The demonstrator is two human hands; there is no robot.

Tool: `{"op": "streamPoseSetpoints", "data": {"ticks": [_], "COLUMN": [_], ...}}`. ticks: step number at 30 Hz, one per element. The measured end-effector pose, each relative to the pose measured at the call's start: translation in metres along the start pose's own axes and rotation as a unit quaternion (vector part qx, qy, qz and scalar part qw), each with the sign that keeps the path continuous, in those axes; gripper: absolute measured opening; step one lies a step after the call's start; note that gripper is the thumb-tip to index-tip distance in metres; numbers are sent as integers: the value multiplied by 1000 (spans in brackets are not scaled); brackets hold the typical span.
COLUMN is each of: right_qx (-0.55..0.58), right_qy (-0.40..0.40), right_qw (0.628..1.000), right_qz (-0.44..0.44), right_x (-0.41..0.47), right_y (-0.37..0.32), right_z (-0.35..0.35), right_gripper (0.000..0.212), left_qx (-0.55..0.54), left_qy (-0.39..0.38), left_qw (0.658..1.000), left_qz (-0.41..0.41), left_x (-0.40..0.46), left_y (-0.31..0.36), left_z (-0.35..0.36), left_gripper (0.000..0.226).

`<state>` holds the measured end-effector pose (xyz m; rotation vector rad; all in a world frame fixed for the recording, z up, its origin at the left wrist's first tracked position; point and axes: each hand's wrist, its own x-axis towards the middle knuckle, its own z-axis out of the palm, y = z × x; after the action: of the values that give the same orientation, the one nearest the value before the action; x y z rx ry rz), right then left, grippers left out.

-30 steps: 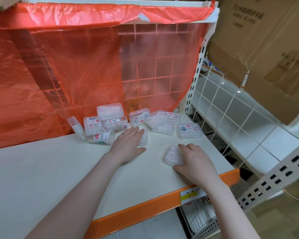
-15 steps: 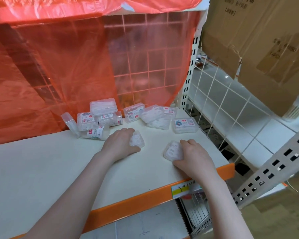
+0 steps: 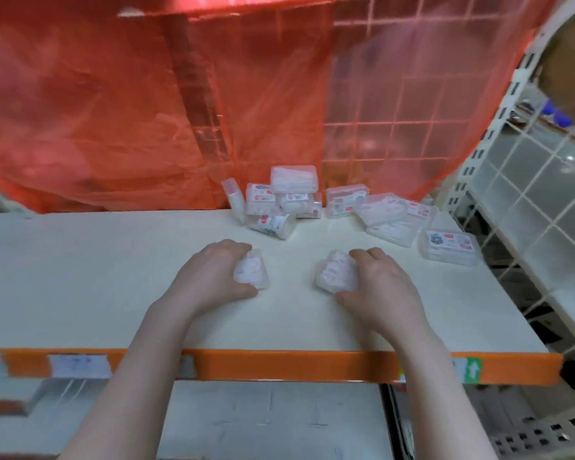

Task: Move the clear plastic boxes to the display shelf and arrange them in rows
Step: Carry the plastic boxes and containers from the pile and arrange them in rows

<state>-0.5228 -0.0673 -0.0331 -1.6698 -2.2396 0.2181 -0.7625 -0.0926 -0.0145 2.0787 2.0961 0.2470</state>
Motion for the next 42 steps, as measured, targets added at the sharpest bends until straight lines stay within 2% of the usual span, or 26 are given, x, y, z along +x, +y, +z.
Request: {"op": "streamPoseSetpoints", "data": {"ticks": [6, 15, 20, 23, 26, 34, 42], "right_qx": [-14, 6, 4, 11, 11, 41, 59], "right_qy": [-14, -40, -68, -76, -75, -91, -116], "right_qw": [996, 979, 965, 958, 952, 941, 936], "right_qz": [-89, -198, -254, -275, -295, -324, -328], "right_x": [-6, -71, -103, -108, -110, -88, -25], "right_y": [-93, -299, -415, -462, -513, -630, -781], "right_z": [16, 77, 104, 112, 124, 177, 229], "right_gripper": [35, 34, 49, 50, 44, 45, 51], "left_qx": [-3, -2, -7, -7, -10, -57, -85], "left_qy": [30, 56, 69, 72, 78, 99, 103], "left_qw": [998, 990, 982, 977, 970, 948, 930], "left_qz": [-54, -131, -175, -202, -229, -296, -343], "left_x": [-70, -230, -316, -344, -367, -399, -386], "left_y": [-84, -248, -331, -365, -405, -527, -679], "left_z": [-29, -73, -99, -109, -116, -127, -182], "left_gripper": [74, 67, 64, 66, 69, 71, 70]}}
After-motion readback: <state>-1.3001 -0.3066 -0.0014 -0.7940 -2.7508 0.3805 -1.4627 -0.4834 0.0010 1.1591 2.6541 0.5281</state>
